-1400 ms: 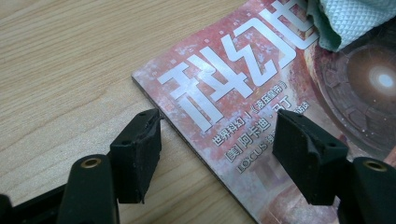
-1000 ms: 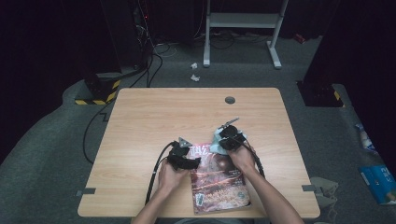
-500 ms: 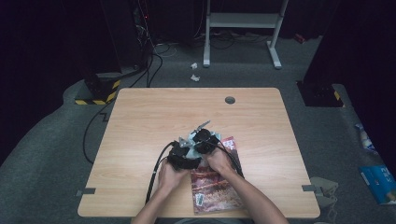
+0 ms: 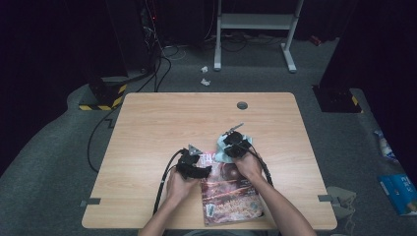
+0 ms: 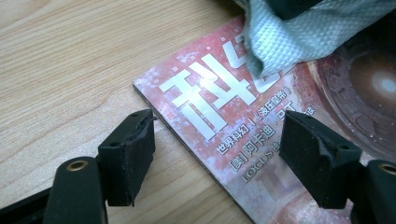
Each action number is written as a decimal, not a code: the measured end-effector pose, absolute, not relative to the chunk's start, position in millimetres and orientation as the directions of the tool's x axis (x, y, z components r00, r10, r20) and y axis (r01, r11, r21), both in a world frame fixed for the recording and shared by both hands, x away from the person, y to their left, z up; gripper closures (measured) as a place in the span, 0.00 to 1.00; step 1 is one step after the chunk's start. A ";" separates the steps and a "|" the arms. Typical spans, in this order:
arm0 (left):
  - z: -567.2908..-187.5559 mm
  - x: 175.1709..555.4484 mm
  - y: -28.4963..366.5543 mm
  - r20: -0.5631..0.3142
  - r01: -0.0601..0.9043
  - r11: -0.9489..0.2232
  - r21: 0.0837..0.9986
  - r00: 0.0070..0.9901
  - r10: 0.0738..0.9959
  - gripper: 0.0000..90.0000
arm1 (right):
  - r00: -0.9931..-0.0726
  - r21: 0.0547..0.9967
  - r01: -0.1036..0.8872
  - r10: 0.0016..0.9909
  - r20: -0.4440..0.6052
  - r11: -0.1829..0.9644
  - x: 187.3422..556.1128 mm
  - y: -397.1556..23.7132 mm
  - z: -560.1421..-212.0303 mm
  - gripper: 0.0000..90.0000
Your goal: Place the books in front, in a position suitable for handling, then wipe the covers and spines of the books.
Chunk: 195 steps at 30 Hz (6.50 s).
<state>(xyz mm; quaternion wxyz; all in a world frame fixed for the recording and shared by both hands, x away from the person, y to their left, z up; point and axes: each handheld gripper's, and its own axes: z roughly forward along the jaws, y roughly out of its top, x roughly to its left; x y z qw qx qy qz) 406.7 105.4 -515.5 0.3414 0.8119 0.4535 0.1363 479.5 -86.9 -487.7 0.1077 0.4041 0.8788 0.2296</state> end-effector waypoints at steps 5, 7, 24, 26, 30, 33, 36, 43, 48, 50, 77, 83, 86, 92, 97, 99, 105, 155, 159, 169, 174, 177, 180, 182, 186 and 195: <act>-515.4 407.3 105.0 -0.088 0.643 -0.356 0.678 0.551 0.830 0.29 | -0.680 0.490 0.634 0.733 -0.014 0.598 477.2 -71.3 -488.1 0.97; -515.6 407.6 104.7 -0.088 0.643 -0.353 0.680 0.550 0.831 0.29 | -0.701 0.491 0.623 0.713 0.004 0.609 474.8 -57.5 -488.4 0.97; -513.9 410.1 103.3 -0.087 0.654 -0.365 0.663 0.551 0.830 0.29 | -0.669 0.490 0.642 0.743 -0.016 0.589 481.7 -84.1 -487.8 0.97; -513.9 410.1 103.1 -0.089 0.655 -0.361 0.664 0.548 0.832 0.29 | -0.644 0.493 0.662 0.765 -0.010 0.564 483.8 -99.2 -486.6 0.97; -514.0 409.9 103.0 -0.089 0.655 -0.359 0.664 0.546 0.833 0.29 | -0.611 0.504 0.682 0.791 -0.006 0.530 483.0 -123.6 -484.3 0.97; -513.9 409.9 103.0 -0.084 0.654 -0.360 0.665 0.545 0.834 0.29 | -0.608 0.502 0.680 0.793 -0.022 0.535 476.4 -135.2 -483.8 0.96; -513.9 409.8 103.0 -0.082 0.653 -0.361 0.665 0.545 0.834 0.29 | -0.612 0.503 0.676 0.791 -0.025 0.539 466.7 -146.5 -484.1 0.96; -514.0 408.8 102.3 -0.084 0.657 -0.353 0.666 0.536 0.840 0.30 | -0.630 0.507 0.665 0.777 -0.015 0.548 430.8 -166.6 -485.5 0.95; -513.4 408.9 101.9 -0.080 0.660 -0.354 0.662 0.532 0.843 0.30 | -0.660 0.511 0.640 0.751 -0.014 0.573 403.8 -175.3 -485.8 0.94; -513.1 408.9 101.5 -0.080 0.663 -0.353 0.660 0.529 0.845 0.30 | -0.671 0.510 0.638 0.742 0.002 0.576 392.3 -179.1 -485.8 0.92; -511.8 435.5 112.8 -0.069 0.681 -0.330 0.654 0.488 0.870 0.30 | -0.540 0.521 0.701 0.840 -0.057 0.487 432.3 -206.8 -495.5 0.88; -512.5 437.7 117.7 -0.087 0.688 -0.305 0.658 0.472 0.877 0.32 | -0.486 0.529 0.726 0.872 -0.057 0.439 436.2 -223.8 -495.1 0.83; -510.8 435.5 118.2 -0.069 0.679 -0.322 0.660 0.482 0.874 0.36 | -0.489 0.554 0.714 0.871 -0.042 0.427 432.4 -225.8 -490.5 0.80; -503.9 416.8 124.6 -0.085 0.674 -0.324 0.664 0.498 0.863 0.37 | -0.532 0.654 0.649 0.846 0.025 0.389 410.6 -218.7 -473.3 0.75; -501.3 394.1 128.3 -0.111 0.674 -0.324 0.664 0.517 0.849 0.37 | -0.584 0.665 0.638 0.807 0.087 0.389 394.8 -205.7 -480.6 0.72; -502.2 382.9 128.2 -0.125 0.678 -0.320 0.661 0.521 0.845 0.37 | -0.597 0.667 0.643 0.793 0.126 0.377 387.0 -200.3 -485.1 0.70; -508.2 358.0 125.8 -0.137 0.681 -0.330 0.654 0.536 0.833 0.38 | -0.608 0.644 0.666 0.773 0.178 0.376 370.4 -191.0 -496.4 0.65; -512.9 407.3 114.8 -0.119 0.672 -0.299 0.677 0.502 0.857 0.41 | -0.566 0.583 0.720 0.806 0.177 0.377 426.2 -169.8 -497.7 0.63; -513.0 400.2 114.8 -0.110 0.671 -0.314 0.671 0.509 0.853 0.40 | -0.556 0.573 0.729 0.811 0.179 0.374 429.5 -173.4 -491.9 0.62; -514.6 399.4 114.7 -0.109 0.667 -0.304 0.680 0.503 0.858 0.38 | -0.551 0.549 0.737 0.821 0.150 0.394 451.9 -168.3 -483.9 0.60; -514.7 400.8 114.4 -0.101 0.663 -0.308 0.682 0.503 0.859 0.37 | -0.554 0.530 0.744 0.819 0.148 0.407 458.7 -164.9 -482.0 0.58; -514.6 401.9 114.1 -0.100 0.664 -0.310 0.681 0.503 0.858 0.37 | -0.558 0.536 0.740 0.816 0.150 0.407 461.8 -163.2 -480.5 0.58; -514.1 404.0 113.7 -0.096 0.665 -0.317 0.676 0.507 0.857 0.37 | -0.551 0.500 0.760 0.819 0.158 0.415 466.4 -161.1 -482.2 0.57; -513.9 405.9 113.0 -0.099 0.668 -0.318 0.673 0.508 0.856 0.36 | -0.553 0.491 0.763 0.819 0.155 0.422 469.9 -159.8 -481.9 0.56; -515.0 407.9 112.8 -0.101 0.662 -0.309 0.683 0.504 0.858 0.36 | -0.543 0.456 0.783 0.822 0.172 0.422 478.0 -156.1 -480.7 0.54; -516.4 411.2 113.6 -0.106 0.656 -0.297 0.694 0.500 0.859 0.36 | -0.523 0.368 0.822 0.832 0.185 0.435 493.6 -143.0 -485.0 0.53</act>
